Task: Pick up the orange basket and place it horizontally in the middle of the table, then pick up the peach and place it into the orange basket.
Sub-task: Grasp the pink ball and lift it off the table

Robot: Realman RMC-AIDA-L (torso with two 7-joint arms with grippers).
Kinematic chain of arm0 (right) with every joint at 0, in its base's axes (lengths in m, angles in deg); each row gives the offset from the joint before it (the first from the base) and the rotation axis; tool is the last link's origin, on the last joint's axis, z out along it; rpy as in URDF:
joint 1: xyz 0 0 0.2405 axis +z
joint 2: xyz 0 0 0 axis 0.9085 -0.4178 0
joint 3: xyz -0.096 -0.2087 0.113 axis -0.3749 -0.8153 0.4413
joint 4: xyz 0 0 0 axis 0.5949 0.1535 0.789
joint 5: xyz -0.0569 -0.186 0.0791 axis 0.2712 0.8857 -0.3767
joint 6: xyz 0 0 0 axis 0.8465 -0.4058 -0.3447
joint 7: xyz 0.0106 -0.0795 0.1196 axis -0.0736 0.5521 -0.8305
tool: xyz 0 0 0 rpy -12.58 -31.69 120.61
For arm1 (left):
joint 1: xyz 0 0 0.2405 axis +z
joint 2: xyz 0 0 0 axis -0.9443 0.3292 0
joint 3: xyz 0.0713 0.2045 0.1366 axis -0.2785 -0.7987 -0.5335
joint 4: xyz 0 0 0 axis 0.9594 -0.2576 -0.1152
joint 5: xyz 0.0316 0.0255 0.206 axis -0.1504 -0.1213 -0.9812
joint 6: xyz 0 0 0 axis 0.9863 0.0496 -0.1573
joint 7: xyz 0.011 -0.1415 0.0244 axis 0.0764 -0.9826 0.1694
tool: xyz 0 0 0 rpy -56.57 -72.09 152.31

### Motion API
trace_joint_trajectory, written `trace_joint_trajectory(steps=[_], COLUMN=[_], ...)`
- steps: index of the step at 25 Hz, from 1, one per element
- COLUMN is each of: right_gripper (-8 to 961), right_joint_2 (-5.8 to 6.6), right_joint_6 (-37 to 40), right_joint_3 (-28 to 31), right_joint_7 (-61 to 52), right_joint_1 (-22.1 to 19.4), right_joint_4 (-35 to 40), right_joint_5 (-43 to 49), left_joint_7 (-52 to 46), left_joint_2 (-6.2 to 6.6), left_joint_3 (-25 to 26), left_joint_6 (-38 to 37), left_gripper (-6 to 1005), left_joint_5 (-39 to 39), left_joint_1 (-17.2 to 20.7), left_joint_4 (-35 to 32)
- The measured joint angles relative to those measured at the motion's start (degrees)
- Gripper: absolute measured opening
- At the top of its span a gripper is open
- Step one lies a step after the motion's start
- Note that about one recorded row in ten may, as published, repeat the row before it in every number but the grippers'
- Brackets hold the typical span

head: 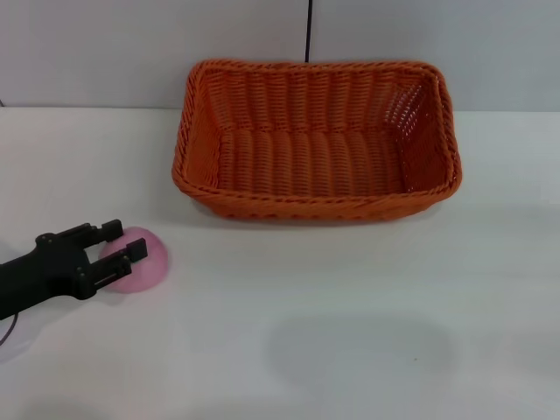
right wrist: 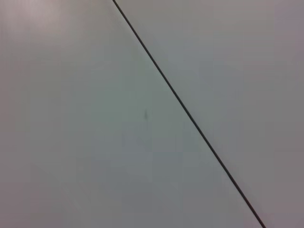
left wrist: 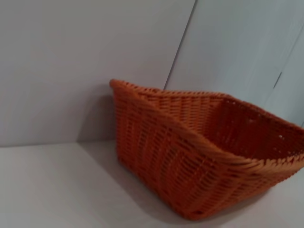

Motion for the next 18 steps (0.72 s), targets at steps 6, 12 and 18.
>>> trace_joint_trajectory(steps=[6, 12, 18], right_gripper=[545, 545, 545], right_joint_2=[-0.02, -0.02, -0.01], right_joint_6=[-0.2, -0.4, -0.5], right_joint_3=[-0.1, -0.1, -0.1], right_joint_7=[0.0, 0.0, 0.1], right_joint_1=[0.0, -0.1, -0.1], right_joint_4=[-0.1, -0.2, -0.7], right_joint_5=[0.1, 0.1, 0.1], left_joint_7=[0.0, 0.0, 0.0], left_joint_2=[-0.14, -0.15, -0.80], left_joint_3=[-0.2, -0.2, -0.2], left_joint_6=[-0.9, -0.6, -0.9], left_gripper=[464, 461, 317], left_joint_5=[-0.4, -1.9, -3.4], left_joint_1=[-0.2, -0.2, -0.1], left_joint_4=[0.0, 0.1, 1.2])
